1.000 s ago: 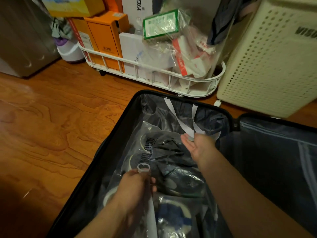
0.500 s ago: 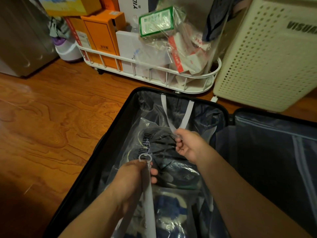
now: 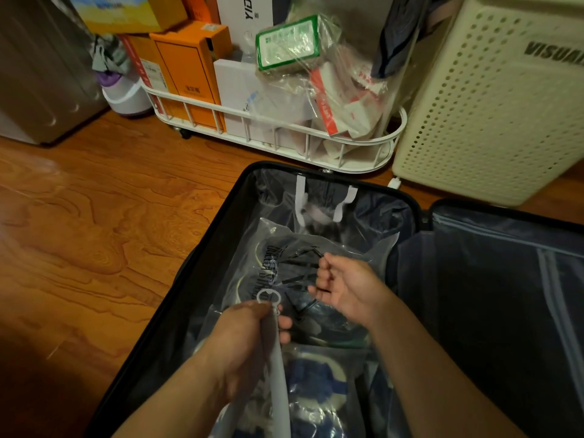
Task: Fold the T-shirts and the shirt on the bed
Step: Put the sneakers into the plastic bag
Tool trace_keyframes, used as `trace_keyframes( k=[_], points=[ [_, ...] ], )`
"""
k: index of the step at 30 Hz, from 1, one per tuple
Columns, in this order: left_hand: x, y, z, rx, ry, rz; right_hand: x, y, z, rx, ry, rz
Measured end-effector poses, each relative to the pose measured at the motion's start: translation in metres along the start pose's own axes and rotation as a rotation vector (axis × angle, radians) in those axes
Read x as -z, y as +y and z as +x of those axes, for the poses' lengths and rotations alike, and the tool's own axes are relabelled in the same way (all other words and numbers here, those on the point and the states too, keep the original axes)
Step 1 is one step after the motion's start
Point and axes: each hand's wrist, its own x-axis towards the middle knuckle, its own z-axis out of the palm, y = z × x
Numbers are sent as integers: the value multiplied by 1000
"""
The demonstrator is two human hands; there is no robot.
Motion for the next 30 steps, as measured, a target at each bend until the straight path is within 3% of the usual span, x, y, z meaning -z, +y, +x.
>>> trace_keyframes(
  k=[2, 5, 10, 15, 18, 22, 24, 27, 30],
  points=[
    [1, 0, 2, -2, 2, 1, 0, -4, 8, -36, 159, -39],
    [3, 1, 5, -9, -1, 7, -3, -10, 18, 67, 409, -243],
    [17, -8, 19, -62, 8, 132, -3, -24, 44, 389, 562, -949],
    [19, -15, 66, -383, 5, 573, -6, -56, 101, 508, 375, -1450],
    [17, -22, 94, -347, -45, 682, -18, -60, 135, 469, 209, -1683],
    [20, -39, 118, -262, -51, 531, -26, -68, 190, 399, 99, -1804],
    [25, -40, 125, -210, -49, 424, -33, -66, 203, 261, 83, -1872],
    [31, -42, 125, -132, -88, 332, -30, -59, 204, 188, 161, -1907],
    [30, -39, 121, -131, -122, 288, -27, -60, 204, 257, 314, -1726]
  ],
)
